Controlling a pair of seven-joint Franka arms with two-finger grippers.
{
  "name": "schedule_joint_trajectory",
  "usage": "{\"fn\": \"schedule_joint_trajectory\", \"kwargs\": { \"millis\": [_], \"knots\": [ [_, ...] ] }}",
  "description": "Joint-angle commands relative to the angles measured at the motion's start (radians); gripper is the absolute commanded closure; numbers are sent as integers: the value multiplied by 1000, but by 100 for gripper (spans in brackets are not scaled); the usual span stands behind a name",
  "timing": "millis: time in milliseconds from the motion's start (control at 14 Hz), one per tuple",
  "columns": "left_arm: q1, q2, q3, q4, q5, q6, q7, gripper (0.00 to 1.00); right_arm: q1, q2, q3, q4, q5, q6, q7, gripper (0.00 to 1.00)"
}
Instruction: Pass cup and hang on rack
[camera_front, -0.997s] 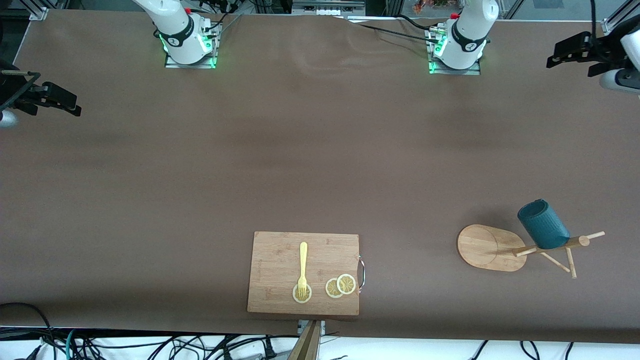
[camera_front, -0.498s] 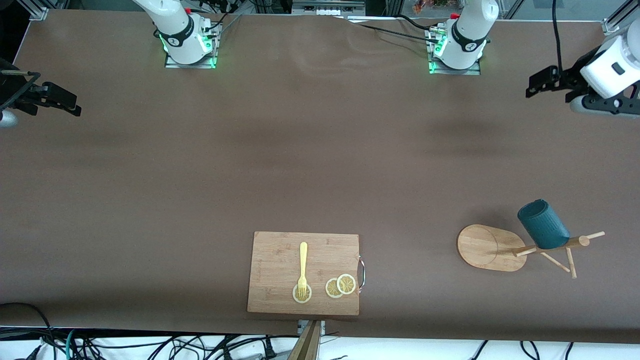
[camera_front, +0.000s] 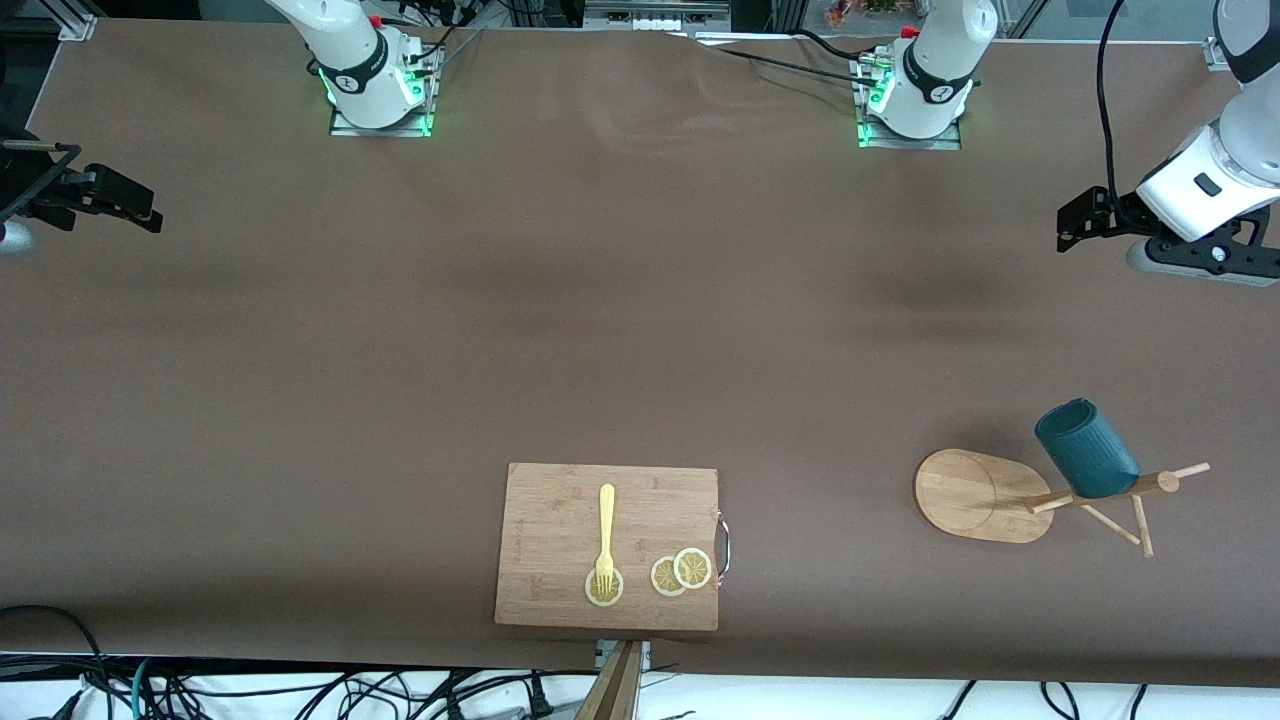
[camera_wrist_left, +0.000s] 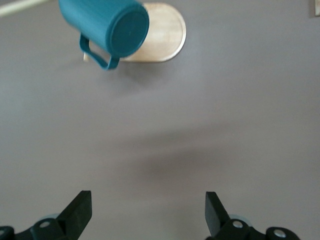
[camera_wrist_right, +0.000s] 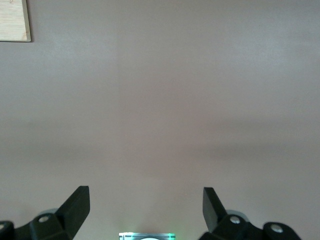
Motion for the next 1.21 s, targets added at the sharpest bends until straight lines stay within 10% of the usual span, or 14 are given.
{"fn": "schedule_joint_trajectory", "kwargs": {
  "millis": [0,1139],
  "knots": [
    [-15,17,13,24,27,25,25,0,-13,-2,9,12,14,-16,-5,0],
    [-14,25,36,25,-110,31,-121,0,-13,-2,9,12,12,-13,-5,0]
  ]
}}
